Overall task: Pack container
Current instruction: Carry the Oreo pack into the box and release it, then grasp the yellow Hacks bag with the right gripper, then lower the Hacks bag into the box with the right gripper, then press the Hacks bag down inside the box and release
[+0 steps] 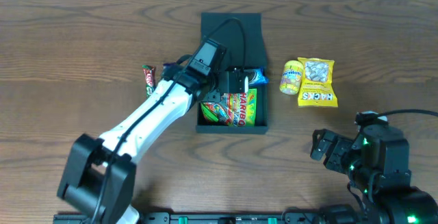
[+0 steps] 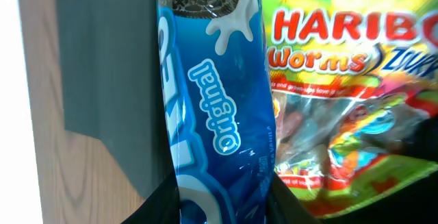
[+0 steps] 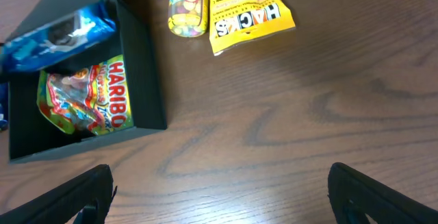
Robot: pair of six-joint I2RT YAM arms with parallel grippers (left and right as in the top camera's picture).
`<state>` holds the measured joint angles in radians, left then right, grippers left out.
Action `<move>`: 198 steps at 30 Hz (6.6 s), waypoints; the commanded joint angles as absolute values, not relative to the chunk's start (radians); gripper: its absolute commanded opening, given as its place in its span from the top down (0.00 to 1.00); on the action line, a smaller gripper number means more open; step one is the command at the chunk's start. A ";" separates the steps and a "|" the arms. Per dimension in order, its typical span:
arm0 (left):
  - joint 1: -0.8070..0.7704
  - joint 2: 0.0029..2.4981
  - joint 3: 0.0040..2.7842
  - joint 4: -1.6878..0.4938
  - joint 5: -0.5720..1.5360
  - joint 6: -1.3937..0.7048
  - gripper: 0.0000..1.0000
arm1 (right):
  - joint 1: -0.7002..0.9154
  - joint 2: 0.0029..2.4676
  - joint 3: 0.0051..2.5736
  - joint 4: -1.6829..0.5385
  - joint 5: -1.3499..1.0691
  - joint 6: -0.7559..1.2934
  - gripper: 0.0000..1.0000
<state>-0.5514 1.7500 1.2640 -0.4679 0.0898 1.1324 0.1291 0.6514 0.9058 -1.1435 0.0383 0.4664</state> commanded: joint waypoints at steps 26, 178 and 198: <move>-0.548 1.475 1.277 -0.736 -0.134 -0.073 0.05 | 0.117 0.817 0.900 -0.978 0.073 0.392 0.01; -0.548 0.907 1.276 -1.128 0.044 -0.243 0.05 | 0.656 1.822 1.185 -0.584 -0.094 0.432 0.99; -0.548 0.908 1.276 -1.130 0.042 -0.243 0.05 | 0.574 1.572 1.198 -0.589 -0.121 0.403 0.99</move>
